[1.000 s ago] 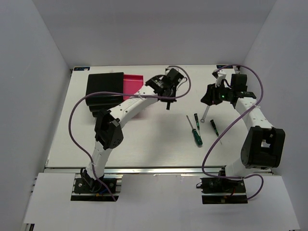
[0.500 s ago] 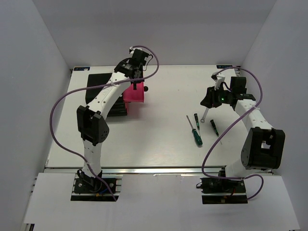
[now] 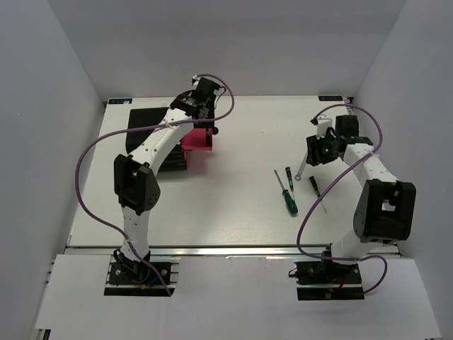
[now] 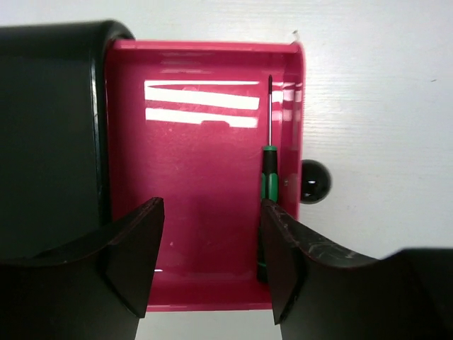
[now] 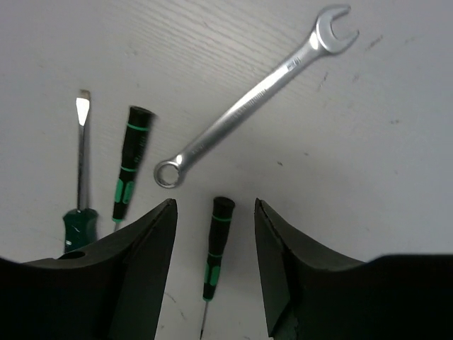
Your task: Sort the tools into containers
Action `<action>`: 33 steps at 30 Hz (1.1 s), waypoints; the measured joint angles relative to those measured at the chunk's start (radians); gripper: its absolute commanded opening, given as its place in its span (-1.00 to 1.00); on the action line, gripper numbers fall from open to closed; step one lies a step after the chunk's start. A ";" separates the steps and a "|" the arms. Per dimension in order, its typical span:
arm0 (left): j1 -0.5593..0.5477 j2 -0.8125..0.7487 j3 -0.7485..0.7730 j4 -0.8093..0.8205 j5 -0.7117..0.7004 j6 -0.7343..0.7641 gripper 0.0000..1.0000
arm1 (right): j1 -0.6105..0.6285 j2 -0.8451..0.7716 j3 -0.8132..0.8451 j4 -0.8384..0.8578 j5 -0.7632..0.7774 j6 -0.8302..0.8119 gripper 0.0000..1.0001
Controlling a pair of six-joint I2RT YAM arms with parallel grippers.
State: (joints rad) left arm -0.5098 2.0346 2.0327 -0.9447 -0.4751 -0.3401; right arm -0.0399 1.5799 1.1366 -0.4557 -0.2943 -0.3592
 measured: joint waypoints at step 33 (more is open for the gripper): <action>-0.126 -0.262 -0.351 0.407 0.594 -0.088 0.36 | 0.035 0.060 -0.194 0.012 0.249 0.061 -1.00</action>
State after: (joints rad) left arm -0.6357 1.7725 1.6814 -0.5377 0.1188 -0.4278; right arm -0.0044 1.6398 0.9428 -0.4438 -0.0456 -0.2985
